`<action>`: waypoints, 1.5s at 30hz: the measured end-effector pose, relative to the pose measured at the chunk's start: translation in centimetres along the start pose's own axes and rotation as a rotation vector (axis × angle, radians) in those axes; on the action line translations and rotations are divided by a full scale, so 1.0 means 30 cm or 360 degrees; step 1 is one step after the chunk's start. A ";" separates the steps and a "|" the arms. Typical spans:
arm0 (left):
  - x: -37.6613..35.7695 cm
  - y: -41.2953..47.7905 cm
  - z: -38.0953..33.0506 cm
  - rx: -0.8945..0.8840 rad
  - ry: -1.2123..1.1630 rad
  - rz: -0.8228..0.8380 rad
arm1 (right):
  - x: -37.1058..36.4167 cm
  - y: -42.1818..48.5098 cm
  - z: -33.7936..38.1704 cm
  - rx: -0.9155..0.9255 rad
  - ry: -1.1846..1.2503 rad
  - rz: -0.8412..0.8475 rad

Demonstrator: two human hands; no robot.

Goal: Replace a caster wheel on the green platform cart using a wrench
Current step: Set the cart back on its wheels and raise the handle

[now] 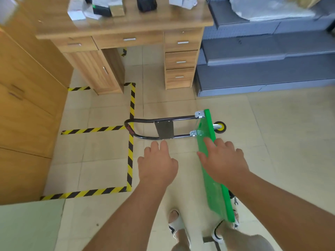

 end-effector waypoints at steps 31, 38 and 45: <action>0.121 0.311 0.052 0.0193 -0.0006 0.0315 | 0.212 0.419 0.095 0.0326 -0.0065 0.0200; 0.110 0.450 0.100 0.0226 -0.0033 0.0396 | 0.245 0.563 0.111 0.0268 -0.0030 0.0241; 0.102 0.617 0.224 0.0197 -0.0031 0.0474 | 0.244 0.714 0.239 0.0191 -0.0028 0.0332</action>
Point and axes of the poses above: each hand's wrist, its own y-axis towards the middle knuckle, its own x-axis out of the back of the hand, z = x × y, the point moved 6 cm from there along y, towards the middle knuckle, and after that the axes turned 10 degrees about -x, right-handed, at the moved point
